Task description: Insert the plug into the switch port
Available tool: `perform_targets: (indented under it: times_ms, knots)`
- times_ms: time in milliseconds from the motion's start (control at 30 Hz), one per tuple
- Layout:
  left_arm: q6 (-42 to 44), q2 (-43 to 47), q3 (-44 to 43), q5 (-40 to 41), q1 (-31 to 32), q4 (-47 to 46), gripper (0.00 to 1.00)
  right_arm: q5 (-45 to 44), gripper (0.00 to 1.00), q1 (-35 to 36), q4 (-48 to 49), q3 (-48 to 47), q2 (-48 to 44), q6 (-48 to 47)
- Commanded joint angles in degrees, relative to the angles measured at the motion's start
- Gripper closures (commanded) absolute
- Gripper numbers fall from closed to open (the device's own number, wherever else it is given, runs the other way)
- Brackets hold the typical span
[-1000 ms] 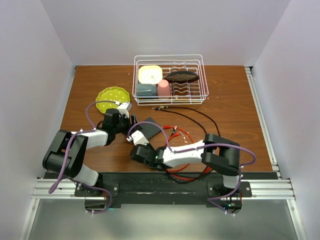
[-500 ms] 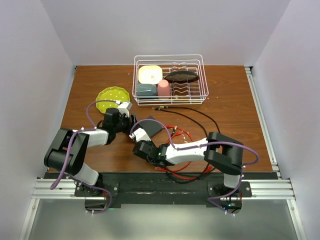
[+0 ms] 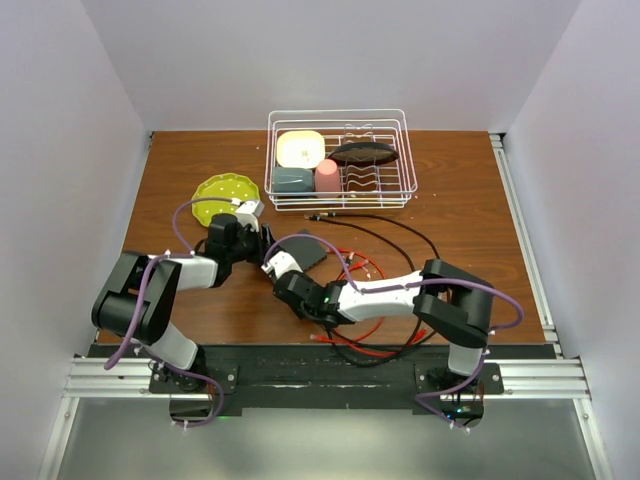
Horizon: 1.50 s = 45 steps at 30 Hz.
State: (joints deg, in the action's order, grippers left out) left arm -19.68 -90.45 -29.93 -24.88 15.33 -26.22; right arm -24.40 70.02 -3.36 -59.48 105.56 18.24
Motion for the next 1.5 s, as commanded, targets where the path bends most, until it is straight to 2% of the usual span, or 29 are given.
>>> perform_targets:
  times_ms: [0, 700, 767, 967, 1167, 1467]
  knots:
    - [-0.8, -1.21, -0.3, -8.43, 1.54, 3.1, 0.52, -0.12, 1.0, -3.13, 11.26, -0.64, -2.2, -4.7]
    - [-0.36, -3.59, -1.27, -9.48, 1.72, 2.84, 0.51, 4.19, 1.0, -4.28, 14.34, 0.33, -1.94, -15.16]
    - [-0.27, -3.67, -1.27, -9.57, 1.89, 2.93, 0.52, 3.49, 1.0, -4.45, 14.17, -0.19, -1.59, -14.11]
    - [-0.97, -3.24, -1.18, -8.95, 2.77, 4.16, 0.52, -0.82, 1.0, -4.37, 9.95, -4.76, 0.87, -3.4]
    - [-2.2, -2.18, 0.31, -8.34, 4.27, 3.89, 0.53, -4.77, 1.0, -4.28, 10.39, -5.29, 1.23, 6.09]
    - [-3.17, -1.39, 1.63, -7.37, 5.59, 3.63, 0.54, -5.22, 1.0, -3.22, 9.68, -8.45, 1.76, 10.06]
